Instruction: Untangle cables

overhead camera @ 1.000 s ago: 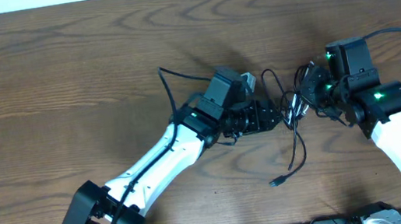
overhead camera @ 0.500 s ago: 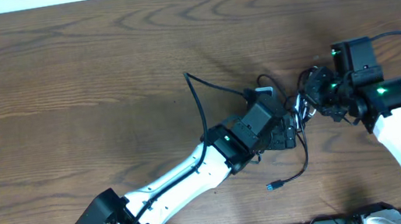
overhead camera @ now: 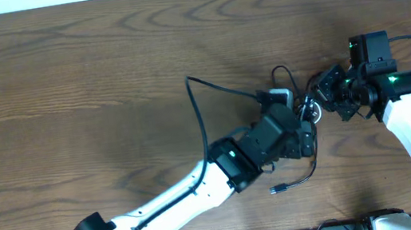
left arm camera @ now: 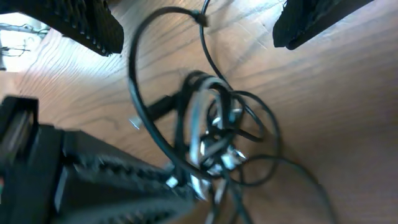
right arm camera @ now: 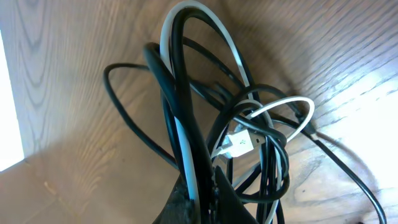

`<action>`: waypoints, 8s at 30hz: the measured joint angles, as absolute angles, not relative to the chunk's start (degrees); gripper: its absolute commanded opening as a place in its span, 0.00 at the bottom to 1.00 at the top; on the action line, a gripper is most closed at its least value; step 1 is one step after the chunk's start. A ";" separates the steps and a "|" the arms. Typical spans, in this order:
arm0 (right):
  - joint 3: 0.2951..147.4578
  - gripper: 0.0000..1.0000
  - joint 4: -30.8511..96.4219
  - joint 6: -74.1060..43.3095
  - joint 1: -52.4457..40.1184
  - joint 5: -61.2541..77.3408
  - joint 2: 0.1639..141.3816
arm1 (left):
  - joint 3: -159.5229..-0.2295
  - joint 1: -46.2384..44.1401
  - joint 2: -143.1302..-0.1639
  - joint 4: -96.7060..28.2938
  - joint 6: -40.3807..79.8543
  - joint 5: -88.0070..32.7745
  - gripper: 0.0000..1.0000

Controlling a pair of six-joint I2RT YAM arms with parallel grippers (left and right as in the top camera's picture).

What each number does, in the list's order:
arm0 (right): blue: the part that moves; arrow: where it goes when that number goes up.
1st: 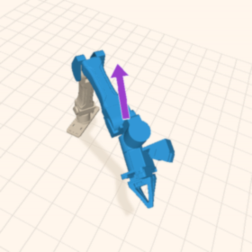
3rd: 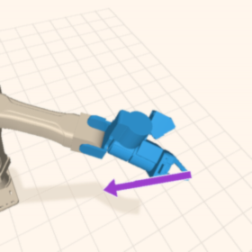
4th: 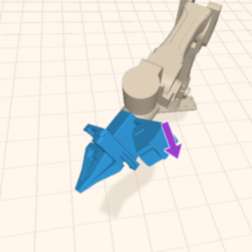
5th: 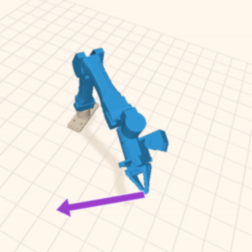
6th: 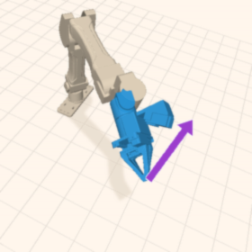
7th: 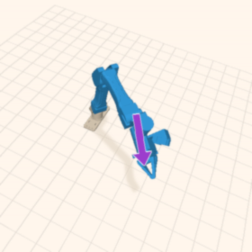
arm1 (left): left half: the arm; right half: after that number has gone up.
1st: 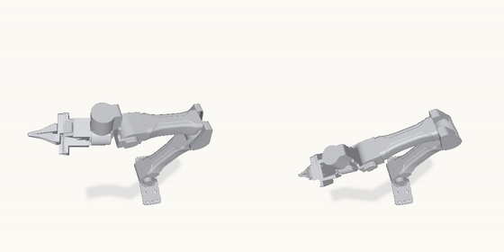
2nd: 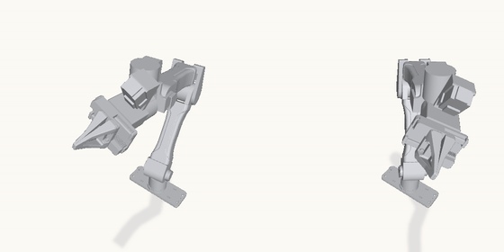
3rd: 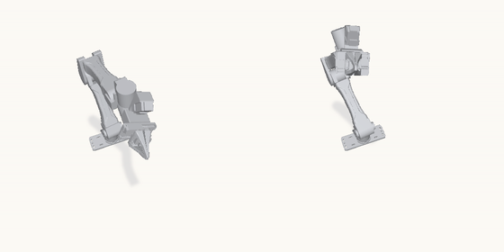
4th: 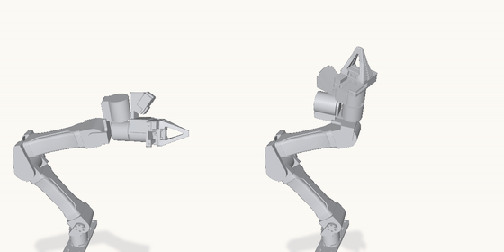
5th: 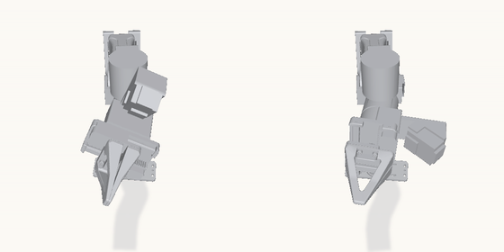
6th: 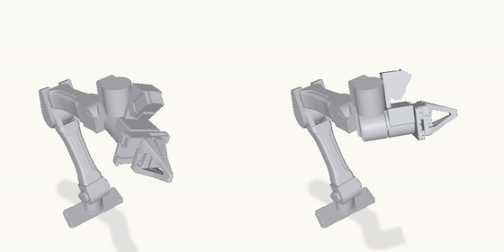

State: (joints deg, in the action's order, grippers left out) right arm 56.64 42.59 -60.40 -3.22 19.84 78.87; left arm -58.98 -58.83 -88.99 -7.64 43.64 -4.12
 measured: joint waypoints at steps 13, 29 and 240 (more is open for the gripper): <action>56.64 0.01 41.28 -60.60 -3.22 27.77 79.35 | -58.98 -63.86 -90.52 -7.18 41.34 10.68 0.82; 56.99 0.01 43.77 -59.37 -3.22 30.28 79.35 | -58.98 -64.20 -95.59 -0.86 39.99 19.40 0.08; 57.30 0.01 4.34 -34.20 11.92 64.40 58.85 | -59.18 -42.37 -88.01 -17.15 16.05 -17.26 0.08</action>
State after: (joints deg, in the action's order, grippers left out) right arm 57.30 4.34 -34.20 11.92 64.40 58.85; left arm -59.18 -42.37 -88.01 -17.15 16.05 -17.26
